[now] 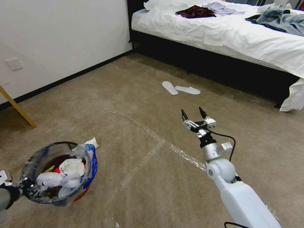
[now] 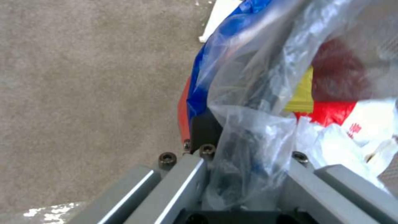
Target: Pick up the trash bin and place the garbage on the floor into it.
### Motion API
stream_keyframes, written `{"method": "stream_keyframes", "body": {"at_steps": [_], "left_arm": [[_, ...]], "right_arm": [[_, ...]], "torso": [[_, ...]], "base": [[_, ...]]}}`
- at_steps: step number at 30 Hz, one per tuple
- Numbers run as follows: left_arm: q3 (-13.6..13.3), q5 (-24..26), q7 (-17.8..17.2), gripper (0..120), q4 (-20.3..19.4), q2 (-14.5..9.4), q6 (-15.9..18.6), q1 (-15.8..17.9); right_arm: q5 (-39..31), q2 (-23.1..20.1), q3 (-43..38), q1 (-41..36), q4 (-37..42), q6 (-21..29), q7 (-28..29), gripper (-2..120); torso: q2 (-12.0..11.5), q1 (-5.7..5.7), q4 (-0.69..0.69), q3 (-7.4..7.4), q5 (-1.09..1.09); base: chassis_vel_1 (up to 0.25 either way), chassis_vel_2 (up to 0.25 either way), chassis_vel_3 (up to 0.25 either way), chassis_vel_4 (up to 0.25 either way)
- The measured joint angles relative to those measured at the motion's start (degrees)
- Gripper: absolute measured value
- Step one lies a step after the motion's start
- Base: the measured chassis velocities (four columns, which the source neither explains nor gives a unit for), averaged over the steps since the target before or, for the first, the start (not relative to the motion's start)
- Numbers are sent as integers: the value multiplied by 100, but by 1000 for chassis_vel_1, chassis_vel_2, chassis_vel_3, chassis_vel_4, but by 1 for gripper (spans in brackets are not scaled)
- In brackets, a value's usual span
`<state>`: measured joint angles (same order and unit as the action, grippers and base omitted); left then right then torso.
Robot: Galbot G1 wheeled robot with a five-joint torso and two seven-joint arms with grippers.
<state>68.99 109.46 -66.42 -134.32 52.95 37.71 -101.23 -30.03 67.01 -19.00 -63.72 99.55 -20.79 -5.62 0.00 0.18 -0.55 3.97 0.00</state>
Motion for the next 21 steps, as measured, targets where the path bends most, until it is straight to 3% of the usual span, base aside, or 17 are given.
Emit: {"method": "stream_keyframes", "body": {"at_steps": [10,21], "left_arm": [[-53,-1,25,0,-23,139,0,57],[-113,-24,28,0,-22,143,-12,110]], "right_arm": [[157,94,-334,-640,192,-205,-168,100],[227,229,-324,-770,80,-296,-302,100]], "torso": [[0,0,0,0,0],[1,0,0,0,0]], "base": [[0,0,0,0],[0,0,0,0]]}}
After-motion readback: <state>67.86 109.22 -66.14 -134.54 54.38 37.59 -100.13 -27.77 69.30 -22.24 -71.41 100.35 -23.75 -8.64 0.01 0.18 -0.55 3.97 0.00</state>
